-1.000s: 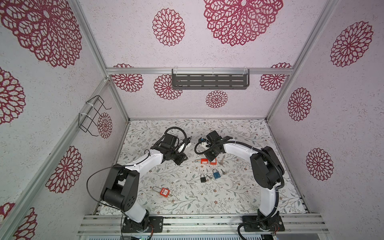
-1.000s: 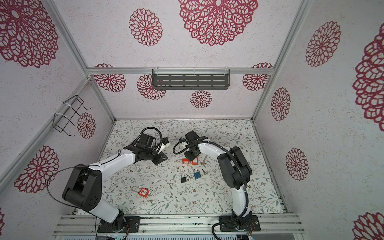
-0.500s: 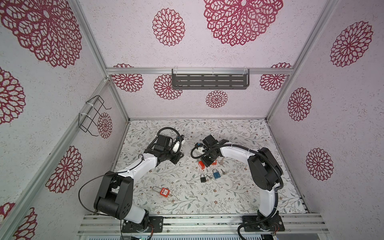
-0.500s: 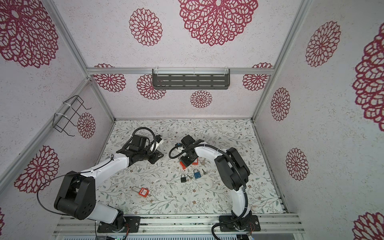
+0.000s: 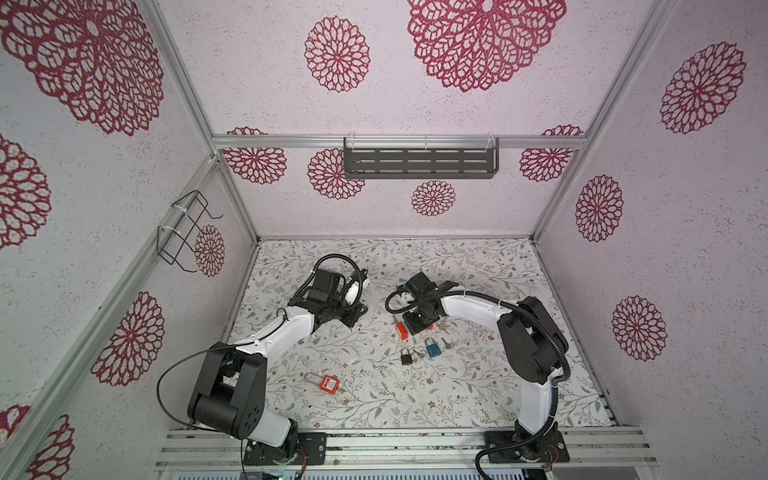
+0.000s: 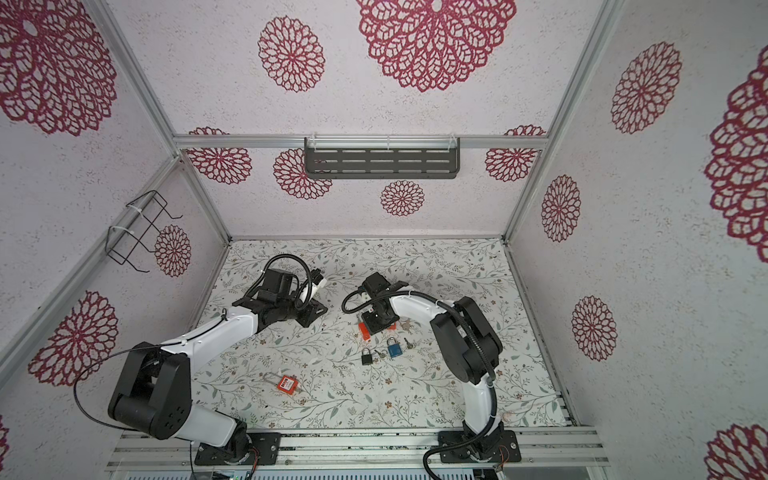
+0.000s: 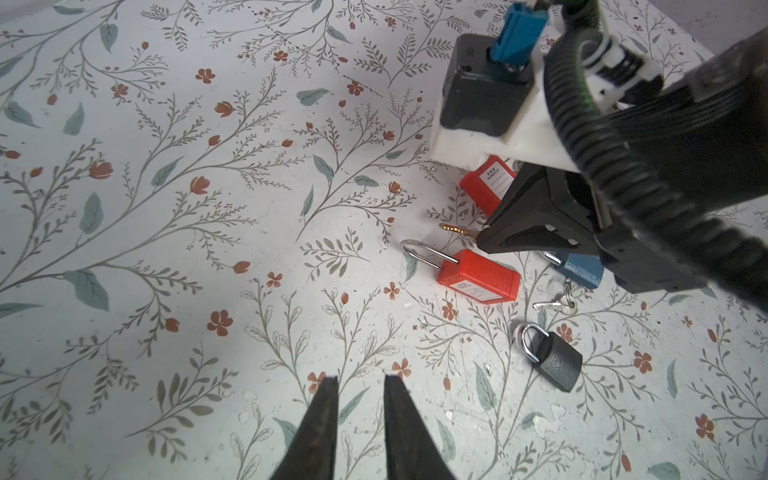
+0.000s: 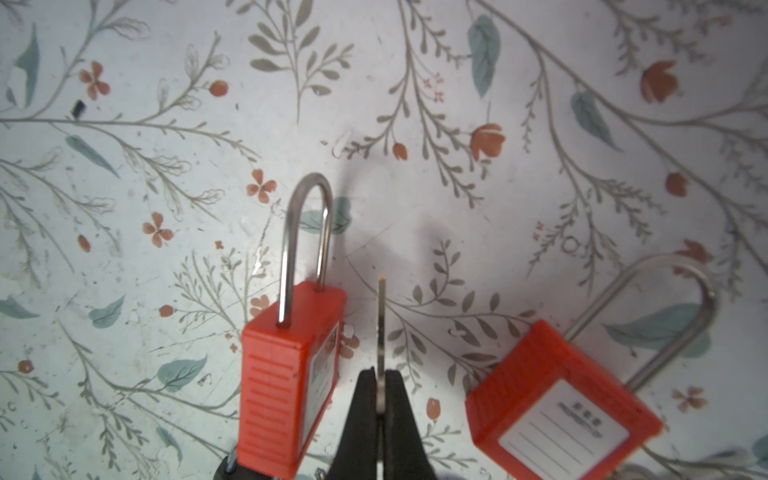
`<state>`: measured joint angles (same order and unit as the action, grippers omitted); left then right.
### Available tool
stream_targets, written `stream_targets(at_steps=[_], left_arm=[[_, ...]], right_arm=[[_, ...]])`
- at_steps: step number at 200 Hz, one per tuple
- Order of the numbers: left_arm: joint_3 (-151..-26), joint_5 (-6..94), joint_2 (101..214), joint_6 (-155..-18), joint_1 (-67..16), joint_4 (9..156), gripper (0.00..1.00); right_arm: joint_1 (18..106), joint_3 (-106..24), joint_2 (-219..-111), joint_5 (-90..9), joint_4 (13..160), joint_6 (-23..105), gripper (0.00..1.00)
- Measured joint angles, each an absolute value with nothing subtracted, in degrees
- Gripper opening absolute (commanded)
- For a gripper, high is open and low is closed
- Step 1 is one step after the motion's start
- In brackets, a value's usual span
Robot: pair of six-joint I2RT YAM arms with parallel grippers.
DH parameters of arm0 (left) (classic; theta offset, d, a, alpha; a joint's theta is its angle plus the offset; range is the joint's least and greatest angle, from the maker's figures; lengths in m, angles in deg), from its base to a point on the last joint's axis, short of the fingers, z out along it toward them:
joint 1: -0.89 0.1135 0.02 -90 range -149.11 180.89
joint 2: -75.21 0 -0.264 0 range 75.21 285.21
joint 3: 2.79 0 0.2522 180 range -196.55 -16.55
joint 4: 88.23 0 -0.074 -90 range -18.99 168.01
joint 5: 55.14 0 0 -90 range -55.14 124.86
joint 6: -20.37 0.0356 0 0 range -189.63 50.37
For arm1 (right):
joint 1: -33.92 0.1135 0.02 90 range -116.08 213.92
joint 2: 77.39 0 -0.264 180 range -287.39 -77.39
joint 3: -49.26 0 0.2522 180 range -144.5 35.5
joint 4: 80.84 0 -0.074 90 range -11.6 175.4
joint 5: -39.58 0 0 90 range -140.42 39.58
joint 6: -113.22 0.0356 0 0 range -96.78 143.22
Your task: Lock with the key
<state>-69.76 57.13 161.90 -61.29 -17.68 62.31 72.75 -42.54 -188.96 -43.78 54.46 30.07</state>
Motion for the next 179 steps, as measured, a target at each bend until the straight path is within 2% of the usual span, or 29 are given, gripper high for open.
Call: stream_targets(at_steps=[27, 48, 68, 179], left_arm=[[-69.61, 57.17, 161.90, -61.32, -17.66, 62.33, 0.24], [-69.15, 57.19, 161.88, -61.34, -17.66, 62.35, 0.24], [-68.82, 57.21, 161.88, -61.36, -17.66, 62.33, 0.24], [-67.69, 56.75, 158.73, -61.78, -17.44, 62.37, 0.24]], right_arm=[[72.58, -42.52, -188.96, -45.18, 54.44, 31.84, 0.01], [72.56, -42.52, -188.96, -45.62, 54.46, 32.76, 0.20], [72.56, -42.52, -188.92, -45.73, 54.51, 33.52, 0.30], [74.26, -43.50, -183.34, -48.70, 54.37, 33.74, 0.35]])
